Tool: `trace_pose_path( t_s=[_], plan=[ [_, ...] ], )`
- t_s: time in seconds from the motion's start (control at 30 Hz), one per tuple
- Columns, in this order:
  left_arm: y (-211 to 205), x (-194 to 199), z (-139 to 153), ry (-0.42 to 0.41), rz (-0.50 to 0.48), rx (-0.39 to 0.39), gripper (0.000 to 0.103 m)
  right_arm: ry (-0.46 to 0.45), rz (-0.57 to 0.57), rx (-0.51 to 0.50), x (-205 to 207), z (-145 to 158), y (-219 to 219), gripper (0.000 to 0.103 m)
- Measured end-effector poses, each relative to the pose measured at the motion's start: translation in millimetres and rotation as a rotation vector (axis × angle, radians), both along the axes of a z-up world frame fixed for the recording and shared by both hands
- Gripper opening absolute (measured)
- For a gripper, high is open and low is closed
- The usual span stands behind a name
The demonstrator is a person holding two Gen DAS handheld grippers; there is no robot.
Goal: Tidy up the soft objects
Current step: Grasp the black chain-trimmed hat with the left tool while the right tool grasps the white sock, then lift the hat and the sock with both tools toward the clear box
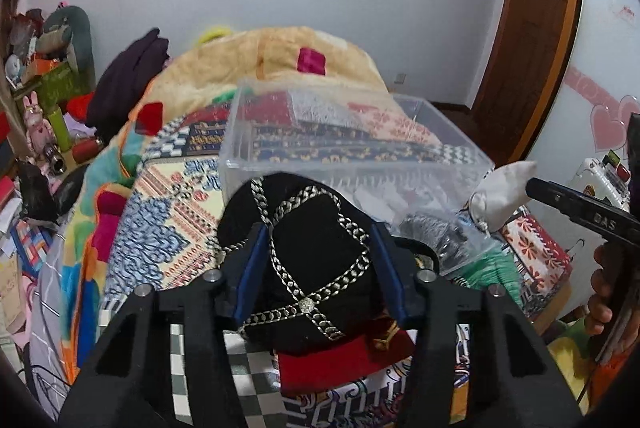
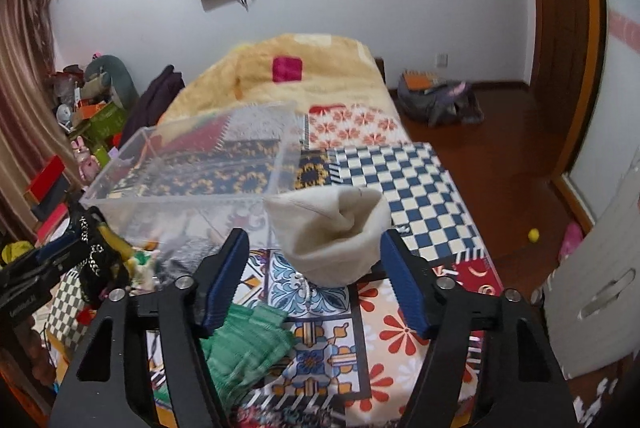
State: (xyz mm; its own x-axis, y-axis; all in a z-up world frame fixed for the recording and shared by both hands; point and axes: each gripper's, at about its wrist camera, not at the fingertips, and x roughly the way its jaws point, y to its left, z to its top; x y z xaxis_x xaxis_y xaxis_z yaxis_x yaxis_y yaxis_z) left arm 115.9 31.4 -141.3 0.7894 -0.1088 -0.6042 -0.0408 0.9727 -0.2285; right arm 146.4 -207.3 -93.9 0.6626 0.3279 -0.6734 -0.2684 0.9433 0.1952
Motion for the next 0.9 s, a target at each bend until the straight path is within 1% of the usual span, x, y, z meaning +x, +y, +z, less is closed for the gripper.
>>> trace_pose_path(
  t_s=[0.07,0.1,0.17,0.2,0.27,0.3,0.37,0.5,0.63,0.9],
  plan=[
    [2,3,-7,0.008,-0.008,-0.008,0.042,0.022,0.009,-0.001,5,-6,2,0.054],
    [2,3,-8,0.006,-0.011,-0.009,0.041,0.033,0.015,-0.002,7,-8,4,0.051],
    [4,2,-10,-0.005,-0.015,-0.010,0.035,0.061,0.032,0.000,14,-16,9,0.033],
    [5,1,-10,-0.008,-0.014,-0.006,0.033,0.072,0.035,0.000,15,-18,11,0.029],
    [7,0,-11,-0.011,-0.013,-0.009,0.028,0.087,0.039,0.012,17,-21,10,0.015],
    [8,0,-11,-0.014,-0.011,-0.015,0.027,0.089,0.041,0.018,16,-21,9,0.013],
    [11,-3,-8,-0.018,-0.007,-0.027,0.021,0.077,0.037,0.033,12,-16,5,0.011],
    [17,-9,1,-0.042,0.001,-0.042,0.015,0.029,0.039,0.055,3,-2,4,0.009],
    [20,-23,18,-0.092,0.008,-0.050,0.014,-0.027,0.052,0.066,-9,15,7,0.009],
    [25,-45,55,-0.170,0.009,-0.014,0.014,-0.138,0.099,0.098,-27,52,16,0.008]
  ],
)
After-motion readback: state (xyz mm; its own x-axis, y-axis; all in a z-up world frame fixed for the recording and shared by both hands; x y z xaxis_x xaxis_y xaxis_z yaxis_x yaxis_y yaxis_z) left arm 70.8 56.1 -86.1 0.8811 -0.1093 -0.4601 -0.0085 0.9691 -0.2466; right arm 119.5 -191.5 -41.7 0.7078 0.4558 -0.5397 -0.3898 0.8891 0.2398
